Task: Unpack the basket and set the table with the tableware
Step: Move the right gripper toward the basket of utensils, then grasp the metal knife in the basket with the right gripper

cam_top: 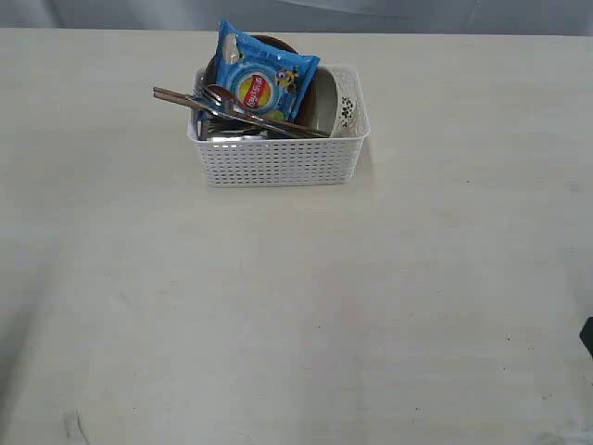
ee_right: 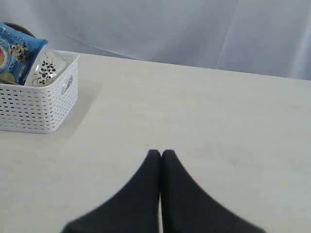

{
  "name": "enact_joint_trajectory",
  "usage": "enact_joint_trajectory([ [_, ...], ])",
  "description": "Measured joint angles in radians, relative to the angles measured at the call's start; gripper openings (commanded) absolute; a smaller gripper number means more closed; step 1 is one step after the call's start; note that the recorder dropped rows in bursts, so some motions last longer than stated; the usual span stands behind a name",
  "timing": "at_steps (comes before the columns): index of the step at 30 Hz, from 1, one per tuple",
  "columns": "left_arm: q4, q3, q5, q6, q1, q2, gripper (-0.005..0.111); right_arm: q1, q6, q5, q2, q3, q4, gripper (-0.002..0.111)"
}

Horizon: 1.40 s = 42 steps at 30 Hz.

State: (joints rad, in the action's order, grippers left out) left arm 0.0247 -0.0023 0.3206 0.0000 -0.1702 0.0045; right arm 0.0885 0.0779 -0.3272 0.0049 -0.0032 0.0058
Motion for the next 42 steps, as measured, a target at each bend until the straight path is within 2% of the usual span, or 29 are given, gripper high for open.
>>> enact_joint_trajectory([
  [4, 0.0, 0.0, 0.0, 0.0, 0.0, 0.0, 0.0, 0.0, 0.0, 0.035, 0.0, 0.002, -0.023, 0.0],
  [6, 0.0, 0.0, 0.0, 0.0, 0.0, 0.0, 0.0, 0.0, -0.04, 0.164, 0.0, 0.001, 0.069, 0.0],
  [9, 0.0, 0.0, 0.0, 0.0, 0.0, 0.0, 0.0, 0.0, -0.123, 0.438, 0.0, 0.001, 0.337, 0.0],
  [11, 0.0, 0.0, 0.0, 0.0, 0.0, 0.0, 0.0, 0.0, -0.157, 0.532, 0.0, -0.004, 0.436, 0.0],
  [12, 0.0, 0.0, 0.0, 0.0, 0.0, 0.0, 0.0, 0.0, -0.161, 0.524, 0.0, -0.012, 0.465, 0.0],
  [16, 0.0, 0.0, 0.0, 0.0, 0.0, 0.0, 0.0, 0.0, -0.163, 0.396, 0.064, -0.122, 0.509, 0.0],
  [19, 0.0, 0.0, 0.0, 0.0, 0.0, 0.0, 0.0, 0.0, -0.157, 0.255, 0.246, -0.296, 0.509, 0.0],
  [21, 0.0, 0.0, 0.0, 0.0, 0.0, 0.0, 0.0, 0.0, -0.078, 0.135, 0.4, -0.429, 0.509, 0.0],
  [23, 0.0, 0.0, 0.0, 0.0, 0.0, 0.0, 0.0, 0.0, 0.082, -0.048, 0.545, -0.573, 0.516, 0.0],
  [24, 0.0, 0.0, 0.0, 0.0, 0.0, 0.0, 0.0, 0.0, 0.191, -0.19, 0.674, -0.674, 0.55, 0.003],
  [26, 0.0, 0.0, 0.0, 0.0, 0.0, 0.0, 0.0, 0.0, 0.338, -0.365, 0.842, -0.807, 0.656, 0.025],
  [27, 0.0, 0.0, 0.0, 0.0, 0.0, 0.0, 0.0, 0.0, 0.391, -0.413, 0.9, -0.844, 0.707, 0.041],
  [29, 0.0, 0.0, 0.0, 0.0, 0.0, 0.0, 0.0, 0.002, 0.529, -0.516, 1.055, -0.922, 0.851, 0.046],
  [32, 0.0, 0.0, 0.0, 0.0, 0.0, 0.0, 0.0, 0.046, 0.634, -0.559, 1.184, -0.994, 0.918, 0.045],
  [34, 0.0, 0.0, 0.0, 0.0, 0.0, 0.0, 0.0, 0.116, 0.665, -0.55, 1.263, -1.035, 0.912, 0.045],
  [39, 0.0, 0.0, 0.0, 0.0, 0.0, 0.0, 0.0, 0.339, 0.583, -0.417, 1.449, -1.124, 0.739, 0.045],
  [42, 0.0, 0.0, 0.0, 0.0, 0.0, 0.0, 0.0, 0.422, 0.517, -0.391, 1.579, -1.219, 0.632, 0.046],
])
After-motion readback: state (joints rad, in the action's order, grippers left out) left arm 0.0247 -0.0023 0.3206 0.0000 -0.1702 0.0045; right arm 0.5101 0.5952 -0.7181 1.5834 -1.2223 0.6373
